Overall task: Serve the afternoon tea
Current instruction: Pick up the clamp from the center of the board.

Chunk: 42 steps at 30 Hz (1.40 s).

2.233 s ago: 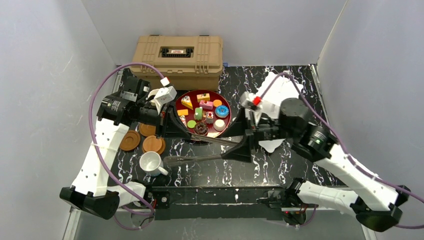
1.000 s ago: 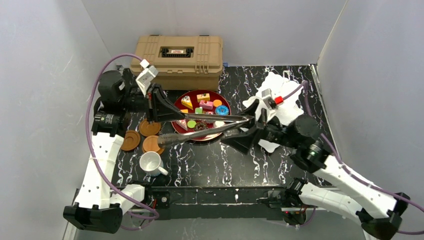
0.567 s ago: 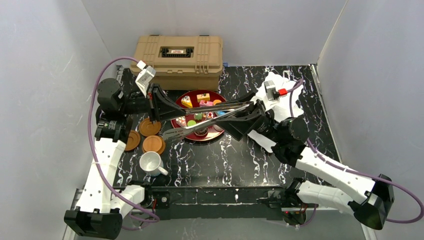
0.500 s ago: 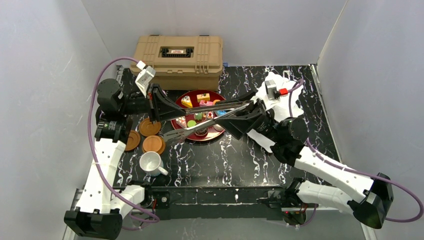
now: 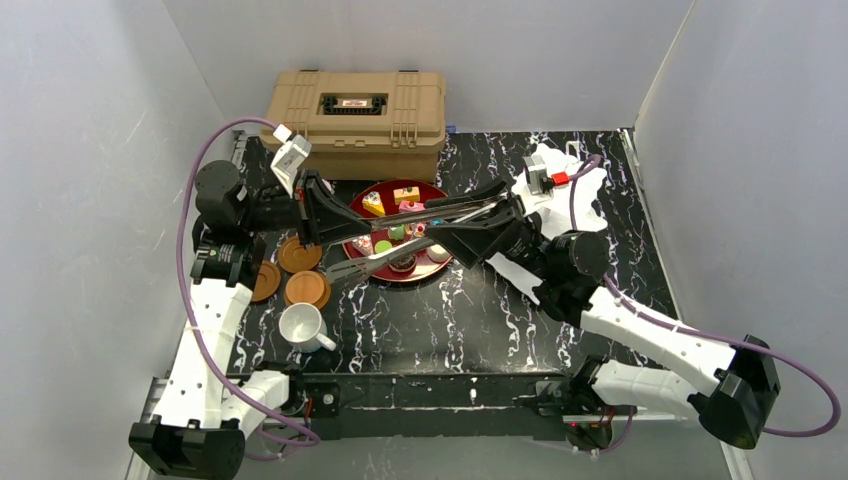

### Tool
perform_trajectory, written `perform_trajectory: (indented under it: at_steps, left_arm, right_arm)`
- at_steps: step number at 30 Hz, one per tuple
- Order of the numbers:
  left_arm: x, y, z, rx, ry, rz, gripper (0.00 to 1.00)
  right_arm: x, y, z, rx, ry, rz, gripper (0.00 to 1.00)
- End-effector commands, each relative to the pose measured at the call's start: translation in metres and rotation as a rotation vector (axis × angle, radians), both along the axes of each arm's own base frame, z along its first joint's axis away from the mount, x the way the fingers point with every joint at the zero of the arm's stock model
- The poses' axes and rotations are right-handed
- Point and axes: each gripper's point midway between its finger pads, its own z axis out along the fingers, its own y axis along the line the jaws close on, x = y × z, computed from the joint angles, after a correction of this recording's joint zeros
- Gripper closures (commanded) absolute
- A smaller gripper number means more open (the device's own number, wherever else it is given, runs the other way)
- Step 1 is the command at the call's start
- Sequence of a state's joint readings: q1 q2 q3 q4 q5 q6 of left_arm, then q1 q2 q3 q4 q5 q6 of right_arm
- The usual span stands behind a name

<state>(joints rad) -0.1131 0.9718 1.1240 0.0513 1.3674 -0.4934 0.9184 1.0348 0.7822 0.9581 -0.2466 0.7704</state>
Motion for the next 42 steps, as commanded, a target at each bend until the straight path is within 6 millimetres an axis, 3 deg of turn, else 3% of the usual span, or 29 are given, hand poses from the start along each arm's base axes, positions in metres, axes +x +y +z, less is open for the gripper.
perform_trajectory:
  at_steps: [1, 4, 8, 9, 11, 15, 17, 18, 19, 25, 28, 31, 36, 39, 42]
  left_arm:
    - [-0.006, 0.000, 0.001, 0.000, 0.021, -0.018, 1.00]
    - [-0.005, 0.000, 0.001, 0.000, 0.031, -0.018, 1.00]
    - [-0.005, 0.000, 0.001, 0.000, 0.035, -0.019, 1.00]
    - [-0.005, 0.000, 0.000, 0.000, 0.037, -0.019, 0.92]
    - [-0.006, 0.000, 0.000, 0.000, 0.037, -0.021, 0.65]
    - [-0.008, 0.001, -0.001, 0.017, 0.019, -0.003, 0.33]
    - [-0.006, 0.002, -0.002, 0.031, -0.012, 0.026, 0.22]
    - [-0.004, 0.003, -0.002, 0.036, -0.030, 0.046, 0.07]
    - [-0.001, 0.003, -0.002, 0.041, -0.049, 0.071, 0.03]
    - [0.030, 0.016, 0.001, 0.127, -0.200, 0.281, 0.02]
    - [0.054, 0.029, -0.001, 0.180, -0.253, 0.426, 0.02]
    - [0.066, 0.039, 0.004, 0.199, -0.329, 0.522, 0.02]
    - [0.058, 0.042, 0.012, 0.200, -0.454, 0.527, 0.02]
    - [0.054, 0.042, 0.004, 0.224, -0.453, 0.503, 0.02]
    - [0.027, 0.028, -0.006, 0.208, -0.440, 0.341, 0.02]
  right_arm:
    - [-0.022, -0.015, 0.041, 0.074, -0.107, 0.031, 0.28]
    - [-0.031, -0.017, 0.043, 0.040, -0.141, 0.049, 0.35]
    - [-0.034, -0.020, 0.045, 0.011, -0.147, 0.042, 0.53]
    - [-0.033, -0.020, 0.045, 0.009, -0.147, 0.036, 0.55]
    - [-0.032, -0.021, 0.045, 0.000, -0.142, 0.023, 0.56]
    - [-0.027, -0.021, 0.044, -0.039, -0.131, -0.009, 0.63]
    - [-0.025, -0.022, 0.044, -0.062, -0.129, -0.026, 0.68]
    - [-0.025, -0.023, 0.042, -0.076, -0.125, -0.035, 0.70]
    - [-0.023, -0.024, 0.040, -0.087, -0.120, -0.046, 0.72]
    - [-0.004, -0.030, 0.023, -0.221, -0.092, -0.176, 0.83]
    - [0.006, -0.025, 0.009, -0.303, -0.076, -0.206, 0.87]
    - [0.014, -0.016, -0.004, -0.379, -0.059, -0.209, 0.89]
    - [0.021, -0.012, -0.006, -0.403, -0.043, -0.220, 0.93]
    - [0.025, -0.018, -0.001, -0.390, -0.041, -0.263, 0.96]
    - [0.028, -0.022, 0.005, -0.380, -0.036, -0.292, 0.99]
